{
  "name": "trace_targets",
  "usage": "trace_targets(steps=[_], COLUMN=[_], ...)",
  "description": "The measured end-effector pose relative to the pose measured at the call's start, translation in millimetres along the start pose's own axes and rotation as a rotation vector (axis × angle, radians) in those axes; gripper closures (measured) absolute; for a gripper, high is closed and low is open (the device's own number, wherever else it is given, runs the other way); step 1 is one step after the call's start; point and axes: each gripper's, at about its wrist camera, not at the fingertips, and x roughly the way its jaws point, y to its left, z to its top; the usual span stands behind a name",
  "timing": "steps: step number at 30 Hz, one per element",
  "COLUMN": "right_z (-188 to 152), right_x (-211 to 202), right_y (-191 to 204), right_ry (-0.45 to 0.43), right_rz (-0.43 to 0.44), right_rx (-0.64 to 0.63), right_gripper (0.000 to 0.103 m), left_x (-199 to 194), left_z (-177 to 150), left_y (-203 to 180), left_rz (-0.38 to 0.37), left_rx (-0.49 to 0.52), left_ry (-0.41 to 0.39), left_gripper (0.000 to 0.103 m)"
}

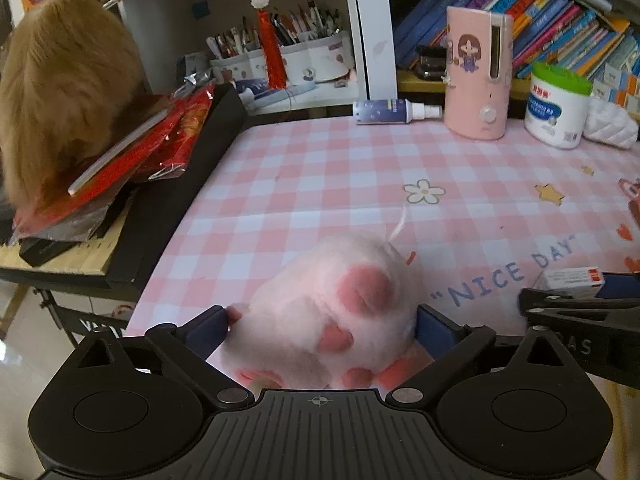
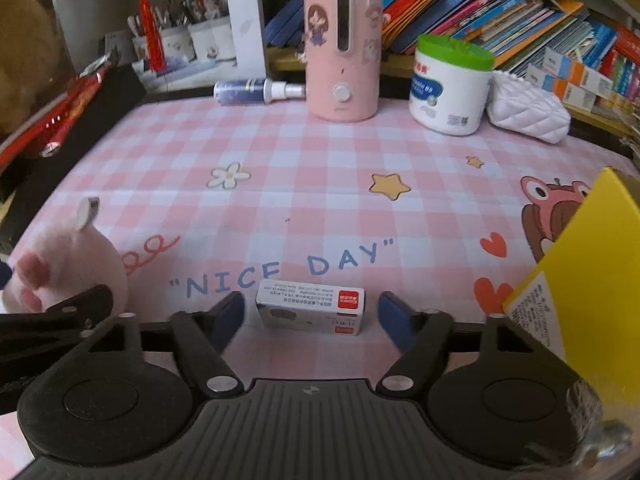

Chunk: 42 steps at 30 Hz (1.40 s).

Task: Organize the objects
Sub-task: 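Grasp the pink plush pig with the left tool while the right tool grasps the white medicine box, then carry the pink pig with the left tool while the right tool carries the white box toward the yellow box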

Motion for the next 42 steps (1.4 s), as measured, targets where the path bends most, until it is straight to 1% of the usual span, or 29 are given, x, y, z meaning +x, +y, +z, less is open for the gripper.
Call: trace_targets(steps=[1,3,6,9,10,11,12,13,16,19,22,31,38,42], right_z=[-0.2,-0.5,-0.8,-1.6,-1.8,-2.0,-2.5,-2.9,-4.9,-8.4,-14.3,-46.8,-76.8,-92.1], right_x=[2.4,4.6,4.6,4.1,3.5,2.4,-0.1,-3.1,-18.1,-35.8,-53.5,-90.7,-127.5,-151.0], right_y=[-0.6,-1.9,-3.2,-5.0,-5.0,-5.4,-5.9,-6.1,-5.5,-5.0,-2.4,12.9,18.6,21.6], right_ry=[0.008,0.007,-0.001,-0.010,-0.007,-0.003,0.000,-0.001,-0.030,-0.062,-0.080,-0.075,-0.083,-0.099], right_rz=[0.001,0.003,0.012,0.017,0.018,0.019,0.023,0.024,0.029,0.039,0.052,0.088,0.095,0.084], right_rx=[0.000,-0.001,-0.001,0.011,0.012,0.015,0.021,0.024,0.007,-0.012,-0.032,-0.063,-0.079,-0.100], right_gripper=[0.046,0.050,0.050,0.051,0.051,0.051,0.051,0.051,0.051,0.051,0.051,0.051,0.051,0.051], left_x=[2.2,5.7,11.0,20.7,21.4,21.9,21.6,19.8,11.2,-4.2,-25.7,-89.6,-134.2,-158.7], left_z=[0.3,0.6,1.3,-0.6,-1.9,-2.6,-2.7,-3.5,-7.3,-12.4,-20.4,-54.0,-85.6,-100.0], left_y=[-1.1,-1.6,-4.1,-10.3,-10.3,-8.6,-6.4,-3.3,4.6,11.9,14.3,21.9,28.9,35.7], left_rz=[0.005,0.012,0.028,0.062,0.064,0.061,0.063,0.061,0.041,0.005,-0.020,-0.073,-0.098,-0.127], left_rx=[0.008,0.017,0.035,0.105,0.118,0.119,0.109,0.095,0.062,0.022,0.012,-0.016,-0.045,-0.069], left_ry=[-0.001,-0.004,-0.002,0.010,-0.006,-0.014,-0.020,-0.029,-0.040,-0.036,-0.052,-0.073,-0.073,-0.084], left_gripper=[0.003,0.002,0.002,0.002,0.003,0.003,0.008,0.010,0.015,0.015,0.015,0.015,0.015,0.015])
